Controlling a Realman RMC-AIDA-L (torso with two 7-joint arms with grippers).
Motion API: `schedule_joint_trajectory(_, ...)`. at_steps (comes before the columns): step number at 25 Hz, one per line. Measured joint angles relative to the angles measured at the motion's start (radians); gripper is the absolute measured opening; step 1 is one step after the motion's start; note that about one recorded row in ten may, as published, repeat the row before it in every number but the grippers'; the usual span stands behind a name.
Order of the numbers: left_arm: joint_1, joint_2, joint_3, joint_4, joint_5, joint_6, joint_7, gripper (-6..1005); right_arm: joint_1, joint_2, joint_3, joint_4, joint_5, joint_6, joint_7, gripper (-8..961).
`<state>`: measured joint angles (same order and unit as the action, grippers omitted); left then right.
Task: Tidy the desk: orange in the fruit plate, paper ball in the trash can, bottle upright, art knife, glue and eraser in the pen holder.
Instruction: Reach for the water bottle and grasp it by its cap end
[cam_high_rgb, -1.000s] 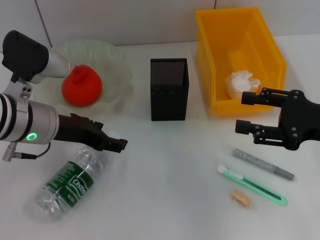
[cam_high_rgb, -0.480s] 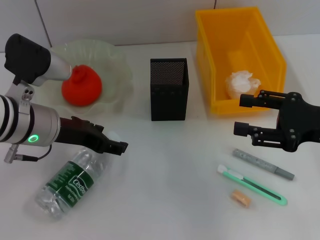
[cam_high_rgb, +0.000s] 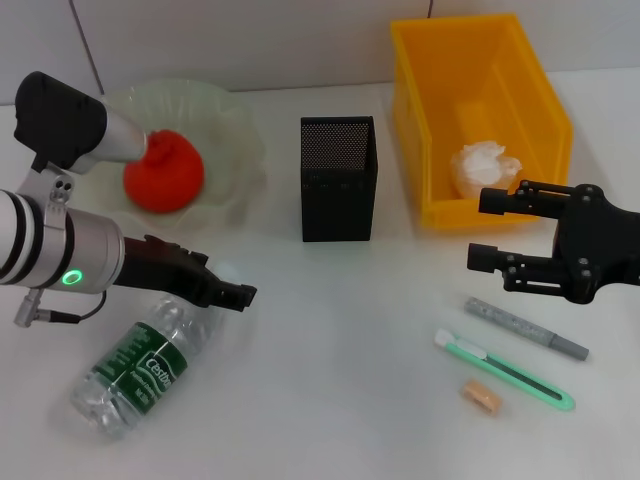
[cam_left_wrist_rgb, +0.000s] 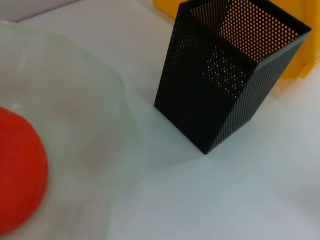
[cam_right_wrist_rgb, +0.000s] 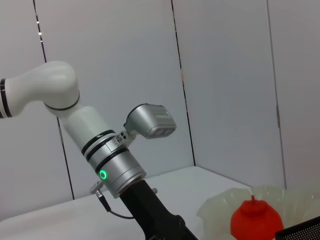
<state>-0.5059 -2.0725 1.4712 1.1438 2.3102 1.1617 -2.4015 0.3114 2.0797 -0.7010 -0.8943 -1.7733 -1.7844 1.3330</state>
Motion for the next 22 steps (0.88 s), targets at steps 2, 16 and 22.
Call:
schedule_joint_trajectory(2,-0.004,-0.001,0.000,-0.009,0.000,-0.002,0.002,841,0.000,0.000,0.000,0.000,0.000,0.000,0.000,701)
schedule_joint_trajectory(16,-0.008,-0.001,0.001,-0.034,0.002,-0.026,0.011,840,0.003,0.000,0.000,0.001,0.000,0.002,0.000,702)
schedule_joint_trajectory(22,-0.008,-0.001,0.009,-0.036,0.002,-0.031,0.011,840,0.003,0.000,0.000,0.002,0.000,0.002,0.000,700)
